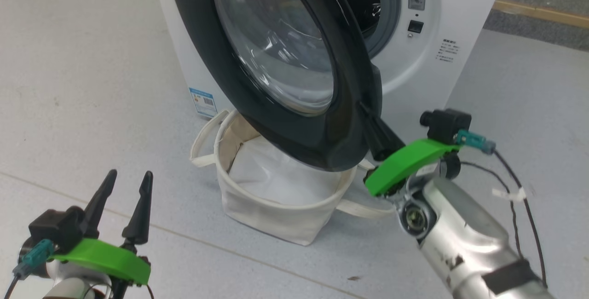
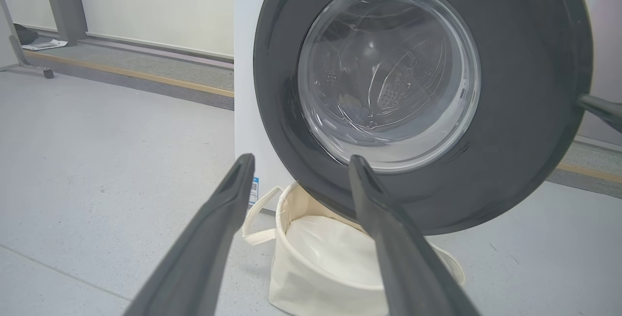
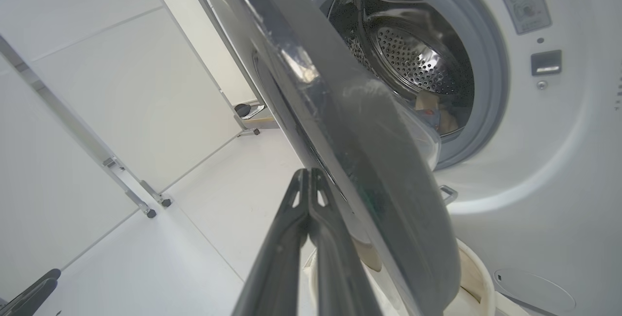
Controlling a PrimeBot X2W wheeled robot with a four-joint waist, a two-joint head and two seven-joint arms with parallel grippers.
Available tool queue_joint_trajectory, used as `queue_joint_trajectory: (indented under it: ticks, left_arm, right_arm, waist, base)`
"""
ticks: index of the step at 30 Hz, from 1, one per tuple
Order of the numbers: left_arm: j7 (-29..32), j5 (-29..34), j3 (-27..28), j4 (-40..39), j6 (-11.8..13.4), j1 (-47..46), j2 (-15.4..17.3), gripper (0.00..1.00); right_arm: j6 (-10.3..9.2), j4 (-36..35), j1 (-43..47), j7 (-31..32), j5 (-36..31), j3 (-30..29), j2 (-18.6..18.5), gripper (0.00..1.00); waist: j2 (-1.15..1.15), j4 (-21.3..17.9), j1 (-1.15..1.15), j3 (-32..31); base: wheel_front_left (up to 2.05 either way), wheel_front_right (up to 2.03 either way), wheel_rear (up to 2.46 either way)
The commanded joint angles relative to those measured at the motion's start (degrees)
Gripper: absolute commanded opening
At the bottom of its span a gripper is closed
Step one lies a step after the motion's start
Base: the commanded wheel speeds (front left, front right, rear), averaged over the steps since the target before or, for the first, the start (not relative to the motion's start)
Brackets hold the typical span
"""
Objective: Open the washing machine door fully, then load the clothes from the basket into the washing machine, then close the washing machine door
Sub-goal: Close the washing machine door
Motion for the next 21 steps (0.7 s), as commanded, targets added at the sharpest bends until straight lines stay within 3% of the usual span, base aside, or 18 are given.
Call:
queue_joint_trajectory:
  ticks: [1,7,21]
  left_arm:
    - [-0.43,0.46,2.78,-1.35,-0.2,-3.64,1.7,1.0]
    - [-0.94,0.32,3.04,-1.46,-0.7,-4.34,1.38,1.0]
    - [-2.14,0.19,4.49,0.43,-4.42,-9.08,0.45,1.0]
  right_arm:
    - [0.03,-0.57,-3.14,-0.96,0.87,0.81,1.06,0.0]
    - [0.03,6.48,-9.28,-1.41,4.13,-1.08,1.06,0.0]
    - [0.03,19.77,-25.58,-1.43,0.61,-7.18,1.06,0.0]
  waist:
    - [0.0,-0.06,0.0,0.35]
    - [0.0,-0.52,0.0,2.66]
    - [0.0,0.19,0.0,12.51]
  base:
    - [0.0,0.0,0.0]
    - [0.0,0.0,0.0]
    - [0.0,0.0,0.0]
